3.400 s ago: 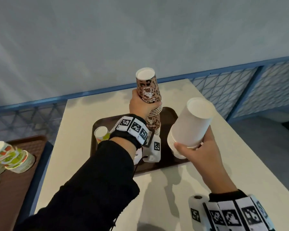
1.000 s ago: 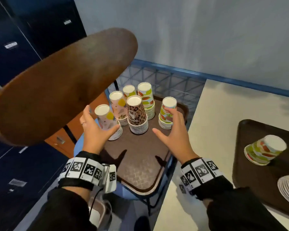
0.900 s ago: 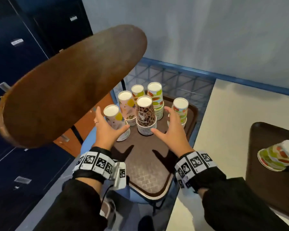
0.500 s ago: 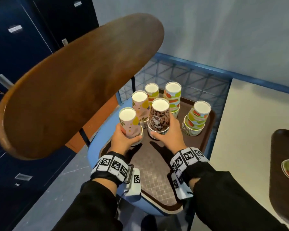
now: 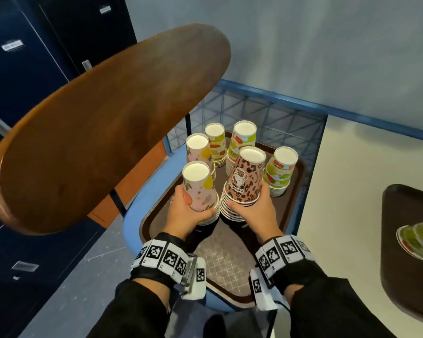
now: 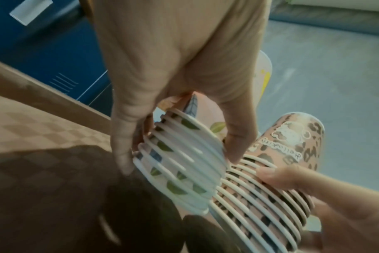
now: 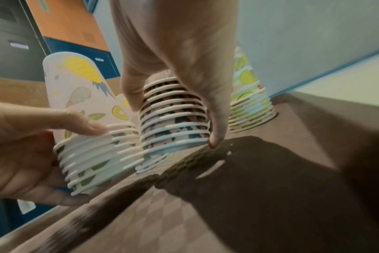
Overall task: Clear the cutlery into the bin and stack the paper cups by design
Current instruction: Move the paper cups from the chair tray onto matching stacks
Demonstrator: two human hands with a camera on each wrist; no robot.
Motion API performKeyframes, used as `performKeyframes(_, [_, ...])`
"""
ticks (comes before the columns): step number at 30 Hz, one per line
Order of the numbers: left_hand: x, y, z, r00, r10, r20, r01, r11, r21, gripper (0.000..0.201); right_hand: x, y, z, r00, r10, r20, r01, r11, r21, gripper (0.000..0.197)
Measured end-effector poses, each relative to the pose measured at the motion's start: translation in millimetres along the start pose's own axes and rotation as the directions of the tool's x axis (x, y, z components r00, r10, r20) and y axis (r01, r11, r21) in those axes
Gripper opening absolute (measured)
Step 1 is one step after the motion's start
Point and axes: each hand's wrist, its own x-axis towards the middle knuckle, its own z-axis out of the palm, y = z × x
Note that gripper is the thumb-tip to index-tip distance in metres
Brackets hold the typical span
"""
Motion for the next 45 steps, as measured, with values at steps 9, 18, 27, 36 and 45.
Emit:
performKeyframes(9, [-28,48,43,0.973,0.156,0.17,-0.155,0.988,-0.014,0.077,-44,-5,-85,0.988,-0.034,-0.151,0.051,0.992,0.115,0.087])
performKeyframes(18, [-79,96,136,0.916,0.292,0.275,-0.274,0.956,-0.1,0.075,-110,9,-215,0.954,-0.098,-0.285,0.141,0.98,0.138,0.081])
performKeyframes(27, [-149,157,252,0.838,0.384,0.388,-0.341,0.923,-0.179,0.079,-181,31,-347,0.889,-0.178,-0.421,0.255,0.958,0.133,0.076])
performKeyframes(36, [-208,219,360,0.724,0.473,0.502,-0.443,0.877,-0.187,0.077,-229,48,-455,0.78,-0.213,-0.588,0.292,0.956,0.04,0.079])
performKeyframes(45, [-219,188,417,0.767,0.323,0.554,-0.39,0.921,0.002,0.077,-245,70,-492,0.761,-0.142,-0.633,0.269,0.957,0.108,0.084])
